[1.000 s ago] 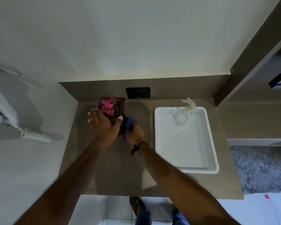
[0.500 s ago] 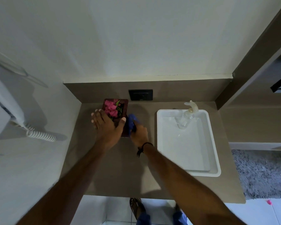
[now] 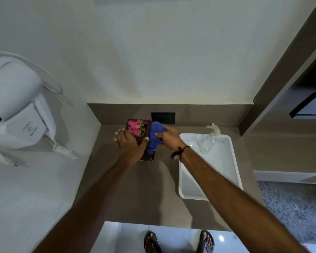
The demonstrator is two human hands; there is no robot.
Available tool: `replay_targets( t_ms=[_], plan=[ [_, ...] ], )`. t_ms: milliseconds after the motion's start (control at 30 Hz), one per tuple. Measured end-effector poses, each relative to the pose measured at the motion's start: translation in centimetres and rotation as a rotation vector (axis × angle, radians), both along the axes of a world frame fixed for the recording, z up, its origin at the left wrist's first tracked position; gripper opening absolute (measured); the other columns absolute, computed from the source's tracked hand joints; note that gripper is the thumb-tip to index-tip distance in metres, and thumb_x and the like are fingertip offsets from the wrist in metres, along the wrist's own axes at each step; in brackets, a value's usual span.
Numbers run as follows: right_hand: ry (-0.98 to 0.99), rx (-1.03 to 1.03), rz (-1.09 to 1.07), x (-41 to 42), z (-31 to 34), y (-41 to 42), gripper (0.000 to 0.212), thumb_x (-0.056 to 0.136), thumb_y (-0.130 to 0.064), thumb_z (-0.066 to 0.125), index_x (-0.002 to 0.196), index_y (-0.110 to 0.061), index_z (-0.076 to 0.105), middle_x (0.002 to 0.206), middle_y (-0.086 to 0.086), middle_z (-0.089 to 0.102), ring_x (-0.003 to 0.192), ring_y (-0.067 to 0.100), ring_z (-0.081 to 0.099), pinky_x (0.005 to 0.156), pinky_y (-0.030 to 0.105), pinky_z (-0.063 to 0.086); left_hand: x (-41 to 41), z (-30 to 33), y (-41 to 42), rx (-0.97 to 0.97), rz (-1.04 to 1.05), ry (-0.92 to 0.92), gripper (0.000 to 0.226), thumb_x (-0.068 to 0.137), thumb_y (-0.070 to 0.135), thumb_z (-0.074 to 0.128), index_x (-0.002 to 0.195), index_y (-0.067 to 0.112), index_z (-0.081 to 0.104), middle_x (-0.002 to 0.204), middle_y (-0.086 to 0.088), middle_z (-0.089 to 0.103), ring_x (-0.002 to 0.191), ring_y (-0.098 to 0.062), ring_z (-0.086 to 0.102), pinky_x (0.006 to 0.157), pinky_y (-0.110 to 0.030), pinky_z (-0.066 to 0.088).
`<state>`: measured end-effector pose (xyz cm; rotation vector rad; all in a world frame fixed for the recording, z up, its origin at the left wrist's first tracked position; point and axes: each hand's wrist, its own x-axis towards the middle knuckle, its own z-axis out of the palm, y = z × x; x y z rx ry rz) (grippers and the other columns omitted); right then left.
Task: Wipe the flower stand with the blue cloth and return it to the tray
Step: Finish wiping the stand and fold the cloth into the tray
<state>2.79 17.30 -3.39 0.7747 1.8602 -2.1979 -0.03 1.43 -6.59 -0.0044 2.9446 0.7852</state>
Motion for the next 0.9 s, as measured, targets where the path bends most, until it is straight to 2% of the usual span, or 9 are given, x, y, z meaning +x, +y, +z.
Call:
replay_targets(
  t_ms=[133, 200, 300, 367, 433, 600, 733, 833, 900],
  plan=[
    [0.033, -0.148, -0.069, 1.7, 2.5, 2.4, 0.045, 0.091, 0.008, 0.05, 0.136, 0.002, 0.055, 0.133, 0.027, 0.059, 0.106, 0.035, 0.059, 0.092, 0.051, 0.053, 0.3, 2.4, 0.0, -0.168, -0.012, -0.064, 0.106, 0.084, 0.068, 0.048, 0.155, 0.002, 0.004, 0.165, -0.025, 0.004, 0.154, -0.041, -0.002, 0.122, -0.057, -0.003],
    [0.037, -0.197, -0.077, 2.6, 3.1, 3.9, 0.048, 0.09, 0.008, 0.048, 0.137, 0.002, 0.053, 0.133, 0.023, 0.059, 0.111, 0.037, 0.058, 0.091, 0.05, 0.053, 1.2, 3.8, 0.7, -0.152, -0.039, 0.112, 0.095, 0.088, 0.062, 0.047, 0.156, 0.007, 0.007, 0.166, -0.022, 0.006, 0.154, -0.04, 0.003, 0.122, -0.055, -0.001],
    [-0.001, -0.265, -0.098, 4.1, 3.4, 6.0, 0.049, 0.084, 0.005, 0.048, 0.133, 0.004, 0.056, 0.134, 0.021, 0.061, 0.118, 0.041, 0.059, 0.095, 0.052, 0.052, 3.0, 5.2, 3.6, 0.241, -0.149, 0.24, 0.076, 0.092, 0.046, 0.05, 0.154, 0.014, 0.021, 0.16, -0.011, 0.032, 0.148, -0.028, 0.031, 0.121, -0.044, 0.028],
    [-0.001, -0.298, -0.059, 5.5, 3.3, 7.7, 0.044, 0.083, 0.004, 0.046, 0.125, 0.004, 0.06, 0.122, 0.021, 0.064, 0.107, 0.037, 0.061, 0.085, 0.045, 0.053, 4.5, 5.5, 6.5, 0.582, -0.213, 0.001, 0.067, 0.093, 0.031, 0.058, 0.15, 0.012, 0.028, 0.146, -0.007, 0.051, 0.13, -0.021, 0.052, 0.099, -0.022, 0.049],
    [-0.02, -0.315, -0.032, 7.1, 2.5, 9.5, 0.036, 0.084, 0.003, 0.045, 0.117, 0.001, 0.061, 0.113, 0.019, 0.065, 0.099, 0.034, 0.061, 0.081, 0.04, 0.054, 5.9, 4.8, 8.9, 0.766, -0.198, -0.216, 0.055, 0.093, 0.014, 0.062, 0.141, 0.01, 0.037, 0.133, -0.011, 0.059, 0.118, -0.026, 0.062, 0.08, -0.015, 0.053],
    [-0.142, -0.17, -0.085, 11.5, -1.3, 13.0, 0.035, 0.084, 0.009, 0.045, 0.114, -0.001, 0.06, 0.104, 0.013, 0.065, 0.089, 0.027, 0.063, 0.065, 0.033, 0.057, 8.3, 0.2, 12.2, 0.697, -0.007, -0.456, 0.037, 0.084, 0.004, 0.07, 0.118, 0.004, 0.055, 0.111, -0.02, 0.067, 0.101, -0.034, 0.066, 0.096, -0.049, 0.054],
    [-0.276, -0.271, -0.111, 14.5, -4.3, 15.0, 0.034, 0.085, 0.007, 0.04, 0.112, -0.001, 0.059, 0.099, 0.012, 0.065, 0.082, 0.026, 0.062, 0.064, 0.032, 0.056, 10.2, -2.7, 15.0, 0.685, -0.055, -0.671, 0.023, 0.084, -0.001, 0.063, 0.107, -0.001, 0.066, 0.105, -0.016, 0.066, 0.104, -0.036, 0.063, 0.099, -0.049, 0.05],
    [-0.326, -0.328, -0.121, 15.8, -6.5, 16.4, 0.031, 0.086, 0.004, 0.038, 0.109, -0.002, 0.059, 0.1, 0.014, 0.064, 0.083, 0.028, 0.061, 0.071, 0.034, 0.053, 11.1, -4.4, 15.7, 0.755, -0.029, -0.853, 0.033, 0.088, 0.001, 0.059, 0.121, -0.003, 0.062, 0.121, -0.023, 0.066, 0.114, -0.041, 0.062, 0.107, -0.052, 0.046],
    [-0.369, -0.214, -0.12, 16.0, -7.7, 16.9, 0.027, 0.085, 0.005, 0.043, 0.105, -0.002, 0.06, 0.1, 0.015, 0.062, 0.08, 0.027, 0.059, 0.069, 0.034, 0.051, 11.6, -5.7, 16.0, 0.692, 0.017, -0.828, 0.041, 0.086, 0.002, 0.064, 0.126, 0.0, 0.056, 0.125, -0.025, 0.063, 0.117, -0.043, 0.061, 0.105, -0.053, 0.049]
  ],
)
